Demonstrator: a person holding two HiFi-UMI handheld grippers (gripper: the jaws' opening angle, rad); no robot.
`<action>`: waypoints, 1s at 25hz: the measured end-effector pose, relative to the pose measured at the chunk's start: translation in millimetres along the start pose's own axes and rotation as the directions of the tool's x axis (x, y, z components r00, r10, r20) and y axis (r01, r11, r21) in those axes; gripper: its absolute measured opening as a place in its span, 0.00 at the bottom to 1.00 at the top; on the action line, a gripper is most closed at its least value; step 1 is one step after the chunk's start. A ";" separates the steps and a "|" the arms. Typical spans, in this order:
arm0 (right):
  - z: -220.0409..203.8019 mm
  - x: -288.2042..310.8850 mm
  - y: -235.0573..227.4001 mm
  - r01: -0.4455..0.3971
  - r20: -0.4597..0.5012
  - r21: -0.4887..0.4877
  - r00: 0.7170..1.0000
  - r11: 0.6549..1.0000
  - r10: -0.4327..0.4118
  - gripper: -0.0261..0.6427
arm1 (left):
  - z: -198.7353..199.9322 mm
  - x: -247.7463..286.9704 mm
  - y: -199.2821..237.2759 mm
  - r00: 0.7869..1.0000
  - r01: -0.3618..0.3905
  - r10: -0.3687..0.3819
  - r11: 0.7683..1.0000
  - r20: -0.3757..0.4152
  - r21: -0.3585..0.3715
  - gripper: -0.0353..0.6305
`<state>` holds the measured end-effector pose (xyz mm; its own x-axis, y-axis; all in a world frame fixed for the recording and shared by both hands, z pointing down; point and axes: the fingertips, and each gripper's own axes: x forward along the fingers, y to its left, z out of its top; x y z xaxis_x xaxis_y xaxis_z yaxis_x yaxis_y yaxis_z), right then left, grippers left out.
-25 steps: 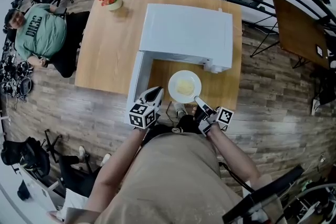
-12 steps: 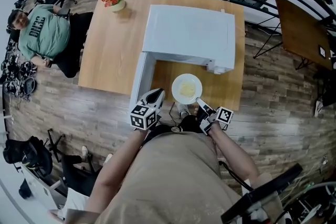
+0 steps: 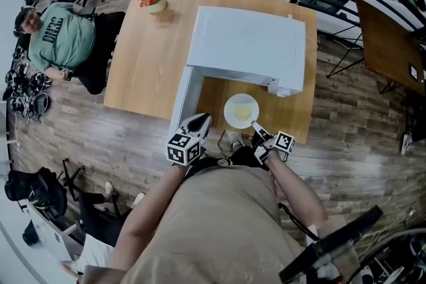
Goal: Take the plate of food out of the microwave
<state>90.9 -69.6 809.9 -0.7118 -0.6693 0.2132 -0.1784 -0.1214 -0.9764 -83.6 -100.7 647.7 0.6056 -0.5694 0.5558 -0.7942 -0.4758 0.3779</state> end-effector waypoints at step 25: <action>1.5 34.6 -63.2 0.134 -0.075 0.010 0.988 0.991 -0.133 0.06 | 3.2 -6.6 9.2 0.998 -0.059 0.059 0.998 0.000 -0.012 0.06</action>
<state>78.5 -86.2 879.0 -0.7308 -0.5899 0.3434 -0.2658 -0.2174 -0.9392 -94.8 -103.5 645.2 0.5579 -0.5966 0.5769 -0.8290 -0.4337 0.3532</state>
